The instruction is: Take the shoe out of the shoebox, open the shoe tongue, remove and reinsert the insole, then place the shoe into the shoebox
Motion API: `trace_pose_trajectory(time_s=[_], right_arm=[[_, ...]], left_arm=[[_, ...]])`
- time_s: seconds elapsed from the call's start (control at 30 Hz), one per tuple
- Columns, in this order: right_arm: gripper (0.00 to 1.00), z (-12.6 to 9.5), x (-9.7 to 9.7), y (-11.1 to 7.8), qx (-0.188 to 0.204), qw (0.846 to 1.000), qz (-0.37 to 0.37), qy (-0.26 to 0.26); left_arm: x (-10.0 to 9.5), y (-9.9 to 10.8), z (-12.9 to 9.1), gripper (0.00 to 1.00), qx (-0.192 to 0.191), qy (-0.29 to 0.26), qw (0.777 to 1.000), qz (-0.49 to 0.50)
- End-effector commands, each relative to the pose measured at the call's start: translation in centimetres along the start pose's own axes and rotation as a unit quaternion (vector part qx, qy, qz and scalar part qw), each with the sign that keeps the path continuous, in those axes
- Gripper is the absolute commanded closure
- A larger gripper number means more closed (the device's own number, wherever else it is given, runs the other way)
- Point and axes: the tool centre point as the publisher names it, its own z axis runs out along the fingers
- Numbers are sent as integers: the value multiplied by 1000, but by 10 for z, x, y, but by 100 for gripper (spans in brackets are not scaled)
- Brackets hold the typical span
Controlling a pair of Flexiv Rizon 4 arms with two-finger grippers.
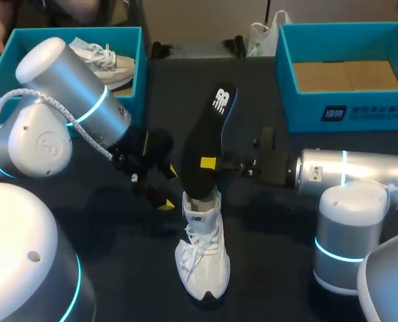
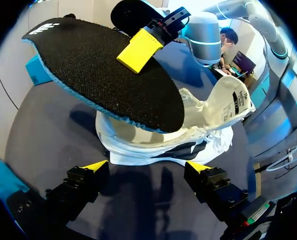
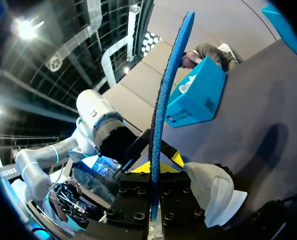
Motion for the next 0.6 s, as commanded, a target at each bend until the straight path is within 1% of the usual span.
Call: trace_pose_trajectory(time_s=[0.03, 0.27, 0.6], right_arm=[[100, 6, -1, -1, -3, 1000, -3, 3], [100, 8, 0, 2, -6, 1000, -24, 14], [100, 9, -8, 11, 11, 999, -45, 26]], left_arm=[[-1, -2, 7, 0, -3, 0, 1000, -1], [2, 0, 10, 0, -5, 3, 1000, 3], [4, -2, 15, 0, -16, 11, 1000, 10]])
